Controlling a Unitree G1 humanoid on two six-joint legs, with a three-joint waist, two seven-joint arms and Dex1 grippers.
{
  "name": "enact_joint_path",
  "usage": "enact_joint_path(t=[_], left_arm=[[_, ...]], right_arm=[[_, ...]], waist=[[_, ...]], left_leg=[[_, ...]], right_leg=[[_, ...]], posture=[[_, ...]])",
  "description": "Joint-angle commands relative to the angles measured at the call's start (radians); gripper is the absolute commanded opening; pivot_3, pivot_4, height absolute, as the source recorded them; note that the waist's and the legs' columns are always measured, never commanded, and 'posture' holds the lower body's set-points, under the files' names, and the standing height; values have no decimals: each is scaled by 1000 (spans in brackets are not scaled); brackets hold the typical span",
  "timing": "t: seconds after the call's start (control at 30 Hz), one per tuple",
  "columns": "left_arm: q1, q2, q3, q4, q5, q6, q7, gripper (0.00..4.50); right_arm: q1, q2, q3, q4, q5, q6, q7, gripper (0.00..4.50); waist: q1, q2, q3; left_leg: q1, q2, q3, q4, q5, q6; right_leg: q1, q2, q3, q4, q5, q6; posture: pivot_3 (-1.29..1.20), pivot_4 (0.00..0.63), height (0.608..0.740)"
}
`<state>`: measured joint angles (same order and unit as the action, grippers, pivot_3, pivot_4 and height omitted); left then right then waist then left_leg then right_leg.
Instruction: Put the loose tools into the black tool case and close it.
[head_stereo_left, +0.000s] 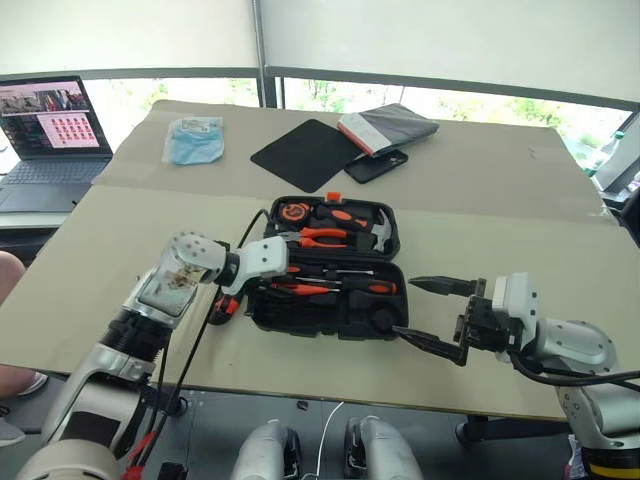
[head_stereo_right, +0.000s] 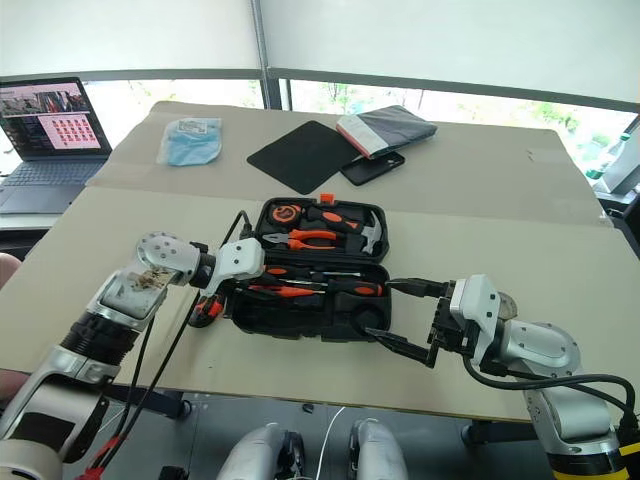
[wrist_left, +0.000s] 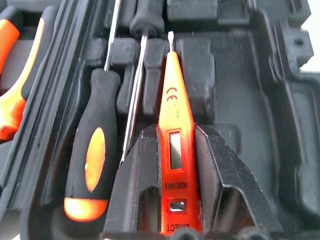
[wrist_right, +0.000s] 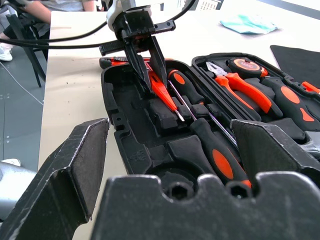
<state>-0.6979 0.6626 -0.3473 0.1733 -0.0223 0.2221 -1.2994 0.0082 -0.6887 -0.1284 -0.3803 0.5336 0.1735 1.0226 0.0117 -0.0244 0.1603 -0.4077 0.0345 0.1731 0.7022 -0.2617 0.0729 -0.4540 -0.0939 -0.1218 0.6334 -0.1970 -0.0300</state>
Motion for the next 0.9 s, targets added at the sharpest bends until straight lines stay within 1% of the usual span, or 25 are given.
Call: enact_joint_path(t=[0.03,0.13,0.23,0.37,0.53,0.57,0.6,0.63,0.67,0.7,0.77,0.9], left_arm=[[-18,8,-30,16,48,-13,-6,487],[-24,14,-70,13,89,-30,-23,487],[-23,15,-81,3,91,-11,-44,487],[-27,13,-95,33,132,-86,-26,487],[-8,-44,-44,24,73,-56,11,487],[-5,-51,-30,15,50,-47,1,1488],[-6,-61,-4,5,22,-37,-1,1670],[-9,-64,18,-6,-13,-35,-20,2119],[-18,-63,48,-11,-45,-53,-32,2369],[-23,-62,67,-16,-64,-64,-37,2843],[-30,-46,102,-38,-105,-37,-47,3508],[-19,-29,174,-65,-170,18,-27,3508]], right_arm=[[-13,8,-7,-20,13,-9,-3,4500],[-15,13,-4,-15,10,-11,-1,4500],[-15,14,-2,-16,10,-10,-1,4500],[-16,18,1,-15,9,-11,0,4500],[-21,23,7,-11,5,-13,-3,4500],[-22,24,8,-10,5,-13,-4,4500],[-22,25,8,-8,5,-14,-4,4500],[-22,25,9,-6,6,-15,-4,4500],[-22,25,8,-3,6,-15,-3,4500],[-20,25,7,-1,6,-16,-1,4500],[-17,24,5,2,8,-16,2,4500],[-18,26,10,15,6,-16,5,4500]], waist=[[0,0,0],[0,0,0],[-1,0,0],[-2,0,0],[0,0,0],[0,0,0],[1,0,0],[1,0,0],[1,0,0],[1,0,0],[1,0,0],[-2,0,0]], left_leg=[[0,0,0,0,0,0],[0,0,0,0,0,0],[1,0,0,0,0,0],[1,0,0,0,0,0],[1,0,0,0,0,0],[1,0,0,0,0,0],[1,0,0,0,0,0],[1,0,0,0,0,1],[1,0,0,1,0,1],[-1,0,0,1,-1,1],[-1,0,0,2,-1,1],[-1,0,0,2,0,1]], right_leg=[[0,0,0,0,0,0],[0,0,0,0,0,0],[1,0,0,0,0,0],[1,1,0,0,0,0],[1,0,0,0,0,0],[1,0,0,0,0,0],[1,0,0,0,0,0],[1,0,0,0,0,0],[1,0,0,0,0,0],[1,0,0,0,0,0],[0,0,-1,0,0,0],[0,0,0,1,0,0]], posture=[[0,150,740],[0,150,740],[0,150,740],[0,150,740],[0,150,740],[0,150,740],[0,150,740],[0,150,740],[0,150,740],[0,150,740],[0,150,740],[0,150,740]])
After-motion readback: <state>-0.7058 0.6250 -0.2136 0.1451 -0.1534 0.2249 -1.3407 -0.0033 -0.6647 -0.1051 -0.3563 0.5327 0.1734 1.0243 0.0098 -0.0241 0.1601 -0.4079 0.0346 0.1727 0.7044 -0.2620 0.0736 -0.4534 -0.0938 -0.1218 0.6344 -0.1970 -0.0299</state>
